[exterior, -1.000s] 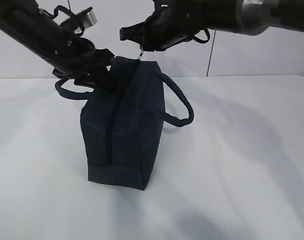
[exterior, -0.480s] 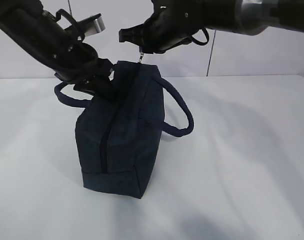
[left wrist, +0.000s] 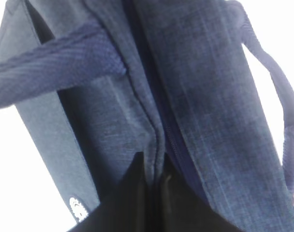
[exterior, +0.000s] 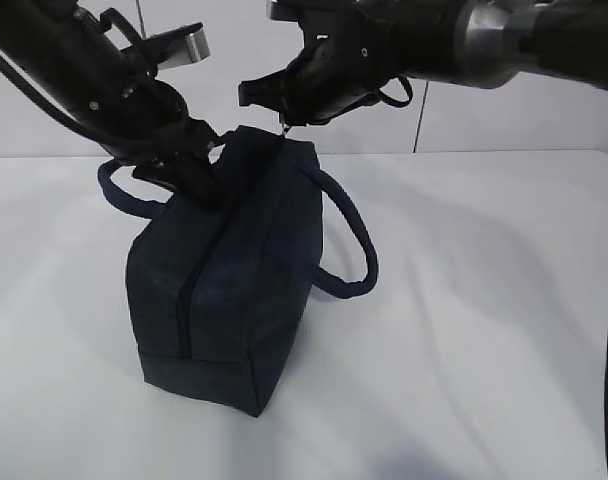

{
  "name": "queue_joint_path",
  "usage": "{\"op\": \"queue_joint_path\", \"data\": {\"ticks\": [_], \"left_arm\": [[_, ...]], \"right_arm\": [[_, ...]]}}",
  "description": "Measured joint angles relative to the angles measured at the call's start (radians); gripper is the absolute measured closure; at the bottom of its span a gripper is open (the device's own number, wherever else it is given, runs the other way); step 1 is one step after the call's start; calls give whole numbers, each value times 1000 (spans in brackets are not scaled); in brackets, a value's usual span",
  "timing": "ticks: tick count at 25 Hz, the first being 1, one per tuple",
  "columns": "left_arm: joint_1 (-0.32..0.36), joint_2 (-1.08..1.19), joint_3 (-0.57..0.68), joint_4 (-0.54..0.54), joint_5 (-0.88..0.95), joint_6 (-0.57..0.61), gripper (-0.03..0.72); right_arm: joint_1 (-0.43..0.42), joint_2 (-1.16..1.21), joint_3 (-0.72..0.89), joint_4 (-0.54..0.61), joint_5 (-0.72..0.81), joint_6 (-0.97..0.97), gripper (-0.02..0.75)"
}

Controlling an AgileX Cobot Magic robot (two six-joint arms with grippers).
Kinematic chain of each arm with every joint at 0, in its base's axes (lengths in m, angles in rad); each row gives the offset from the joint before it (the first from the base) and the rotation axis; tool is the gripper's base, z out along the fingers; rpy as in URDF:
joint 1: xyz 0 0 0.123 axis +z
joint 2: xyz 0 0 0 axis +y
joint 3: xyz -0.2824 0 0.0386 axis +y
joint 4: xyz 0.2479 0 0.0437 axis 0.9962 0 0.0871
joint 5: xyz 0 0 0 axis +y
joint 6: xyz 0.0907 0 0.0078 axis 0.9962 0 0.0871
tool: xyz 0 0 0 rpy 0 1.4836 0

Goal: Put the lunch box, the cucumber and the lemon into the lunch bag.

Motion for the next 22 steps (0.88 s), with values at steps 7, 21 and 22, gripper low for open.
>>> {"op": "queue_joint_path", "data": {"ticks": [7, 21, 22], "left_arm": [[-1, -6, 0, 14, 29, 0, 691], [-2, -6, 4, 26, 54, 0, 691], [-3, -6, 4, 29, 56, 0, 691]], "right_arm": [[2, 32, -2, -3, 0, -4, 751], [-2, 76, -10, 31, 43, -27, 751], [-2, 76, -10, 49, 48, -27, 751]]}}
